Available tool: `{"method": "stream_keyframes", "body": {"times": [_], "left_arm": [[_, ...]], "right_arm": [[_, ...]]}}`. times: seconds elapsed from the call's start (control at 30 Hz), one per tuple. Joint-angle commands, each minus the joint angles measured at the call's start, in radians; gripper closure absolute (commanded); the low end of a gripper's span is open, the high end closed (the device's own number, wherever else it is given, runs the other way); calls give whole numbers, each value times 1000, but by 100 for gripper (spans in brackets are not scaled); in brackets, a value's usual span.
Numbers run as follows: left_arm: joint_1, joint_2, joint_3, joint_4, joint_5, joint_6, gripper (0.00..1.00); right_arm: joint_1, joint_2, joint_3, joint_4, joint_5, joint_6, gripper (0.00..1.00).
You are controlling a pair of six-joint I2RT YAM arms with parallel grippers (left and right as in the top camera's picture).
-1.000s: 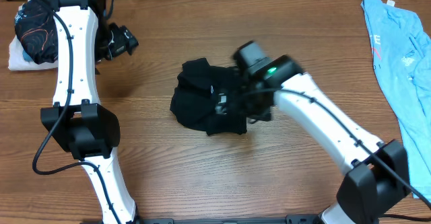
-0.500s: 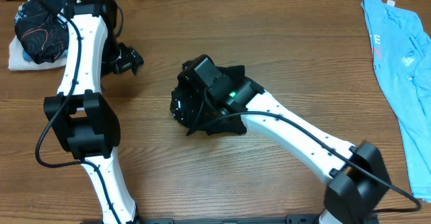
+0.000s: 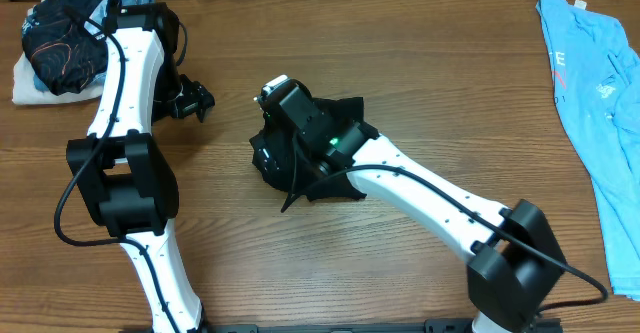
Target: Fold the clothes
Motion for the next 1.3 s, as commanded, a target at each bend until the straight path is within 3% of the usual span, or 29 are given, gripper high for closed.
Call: {"method": "stream_keyframes", "body": {"times": [0.0,0.33,0.37,0.43,0.47,0.6,0.77,0.87,1.0,1.27], "left_arm": [[6,-3,-7,1,-43,5,0],[6,-3,-7,11,-43,5,0],[6,-3,-7,11,-43,5,0],[6,-3,-7,11,-44,5,0],[6,-3,-7,11,-44,5,0],[6,-3,-7,12,-44,5,0],[6,-3,-7,11,-47,5,0],[6,-3,-7,11,-51,5,0],[6,-3,-7,11,-51,5,0],[6,-3,-7,8,-51,5,0]], "right_arm": [[9,50,22,15,-11,-80,0],[42,79,21,34,-30,-88,2],[42,84,21,34,-30,-88,5],[41,99,21,33,-30,-87,30],[41,105,21,32,-29,-87,38],[41,117,21,26,2,-82,52],[41,117,23,11,144,-45,85],[37,116,23,-11,150,-27,93],[32,113,40,-72,217,26,96],[15,103,208,-378,299,185,96]]}}
